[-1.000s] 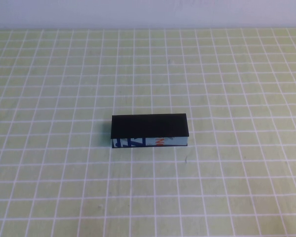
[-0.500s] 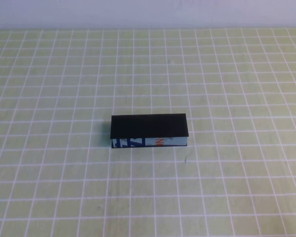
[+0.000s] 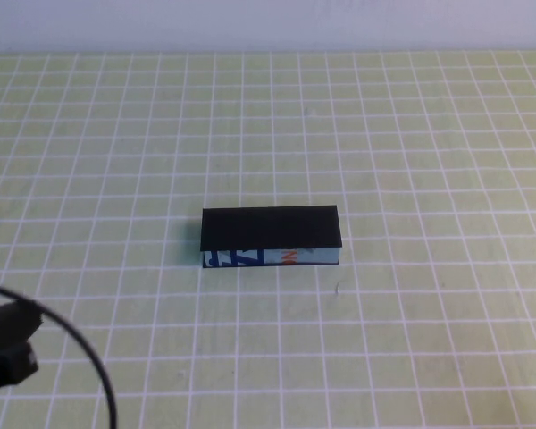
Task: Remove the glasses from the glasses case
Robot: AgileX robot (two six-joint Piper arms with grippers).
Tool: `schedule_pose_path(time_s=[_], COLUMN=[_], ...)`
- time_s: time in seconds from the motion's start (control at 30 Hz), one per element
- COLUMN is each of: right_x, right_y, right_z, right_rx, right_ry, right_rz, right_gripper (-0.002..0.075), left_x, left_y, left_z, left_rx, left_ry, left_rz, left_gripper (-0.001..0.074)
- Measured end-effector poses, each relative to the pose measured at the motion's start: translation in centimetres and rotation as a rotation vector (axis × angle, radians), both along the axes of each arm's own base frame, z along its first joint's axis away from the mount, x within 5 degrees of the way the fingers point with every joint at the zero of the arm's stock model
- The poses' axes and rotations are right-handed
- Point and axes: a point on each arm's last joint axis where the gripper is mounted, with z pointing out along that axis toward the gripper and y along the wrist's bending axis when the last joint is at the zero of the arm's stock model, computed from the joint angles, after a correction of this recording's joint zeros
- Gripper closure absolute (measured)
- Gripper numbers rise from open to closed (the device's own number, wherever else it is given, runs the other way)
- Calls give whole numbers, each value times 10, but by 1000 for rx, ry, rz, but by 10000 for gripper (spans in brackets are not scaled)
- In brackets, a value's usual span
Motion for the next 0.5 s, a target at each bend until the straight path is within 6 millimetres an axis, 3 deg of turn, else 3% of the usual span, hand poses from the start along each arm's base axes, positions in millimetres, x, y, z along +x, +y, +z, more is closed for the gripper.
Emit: schedule_pose_path(time_s=[0.23,0.5], right_x=[0,0], right_y=[0,0], right_z=[0,0], right_rx=[0,0], right_ry=[-2,-3], right_rz=[0,0], right_gripper=[743,743], left_x=[77,161], left_y=[-20,-27], left_z=[37,60], left_rx=[70,74], left_ry=[52,-45], left_rz=[-318,-409], left_gripper=[739,739])
